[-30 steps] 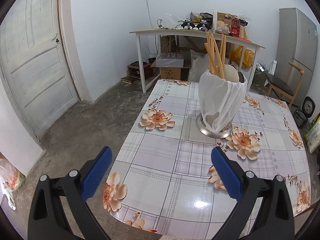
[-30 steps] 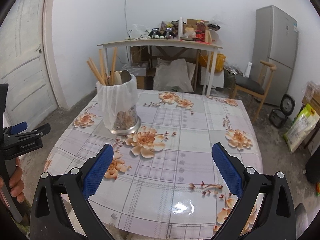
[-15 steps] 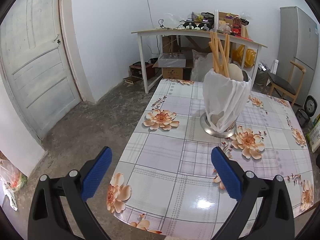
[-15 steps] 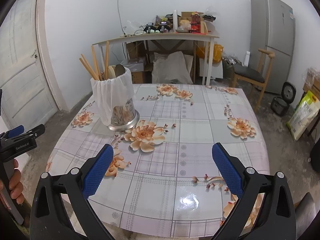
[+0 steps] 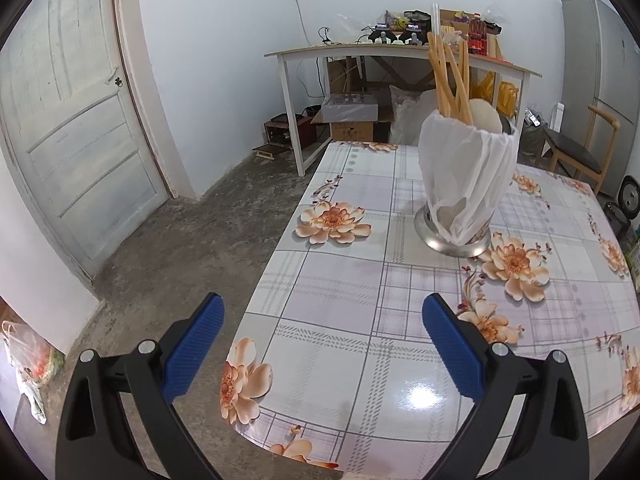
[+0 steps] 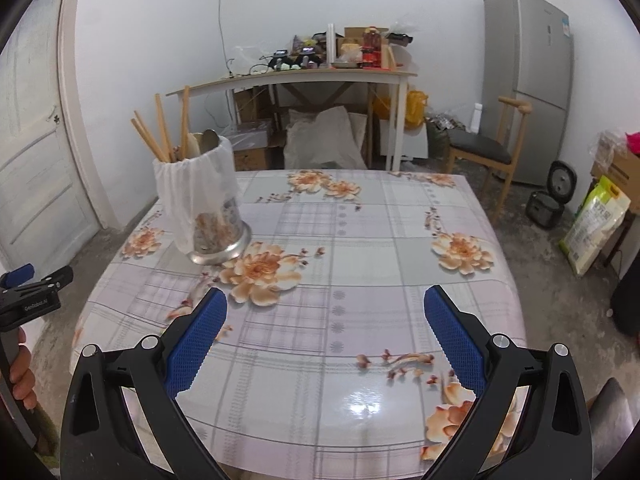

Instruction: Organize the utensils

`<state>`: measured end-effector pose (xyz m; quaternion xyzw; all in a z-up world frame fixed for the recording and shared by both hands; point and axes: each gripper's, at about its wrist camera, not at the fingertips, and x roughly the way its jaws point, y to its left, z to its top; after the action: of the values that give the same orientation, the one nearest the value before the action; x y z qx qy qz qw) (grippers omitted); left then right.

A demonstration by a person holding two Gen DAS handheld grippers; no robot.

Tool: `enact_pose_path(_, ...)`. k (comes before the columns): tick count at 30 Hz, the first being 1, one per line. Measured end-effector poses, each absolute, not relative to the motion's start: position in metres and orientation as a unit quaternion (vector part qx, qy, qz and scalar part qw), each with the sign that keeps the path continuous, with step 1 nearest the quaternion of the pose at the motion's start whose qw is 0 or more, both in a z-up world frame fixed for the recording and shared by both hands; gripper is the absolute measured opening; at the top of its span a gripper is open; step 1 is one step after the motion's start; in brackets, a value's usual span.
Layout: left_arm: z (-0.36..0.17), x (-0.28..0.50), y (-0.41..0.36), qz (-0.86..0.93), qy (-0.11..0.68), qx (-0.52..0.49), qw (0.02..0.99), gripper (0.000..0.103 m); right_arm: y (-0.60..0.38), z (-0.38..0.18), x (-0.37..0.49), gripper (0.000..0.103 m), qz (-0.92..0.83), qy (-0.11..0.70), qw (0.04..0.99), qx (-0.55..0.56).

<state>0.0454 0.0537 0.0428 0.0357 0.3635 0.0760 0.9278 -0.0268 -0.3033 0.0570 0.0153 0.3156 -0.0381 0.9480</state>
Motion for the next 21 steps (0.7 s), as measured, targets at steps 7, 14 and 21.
enact_pose_path(7, 0.035, 0.047, 0.059, 0.077, 0.365, 0.031, 0.927, 0.097, -0.310, 0.050, -0.034, 0.095, -0.050, 0.311, 0.949, 0.018)
enact_pose_path(14, 0.036, 0.047, 0.060, 0.079, 0.361, 0.028, 0.929, 0.097, -0.314, 0.053, -0.033, 0.095, -0.055, 0.308, 0.949, 0.022)
enact_pose_path(21, 0.036, 0.047, 0.060, 0.078, 0.360, 0.029, 0.929, 0.097, -0.314, 0.053, -0.035, 0.095, -0.056, 0.308, 0.949, 0.022)
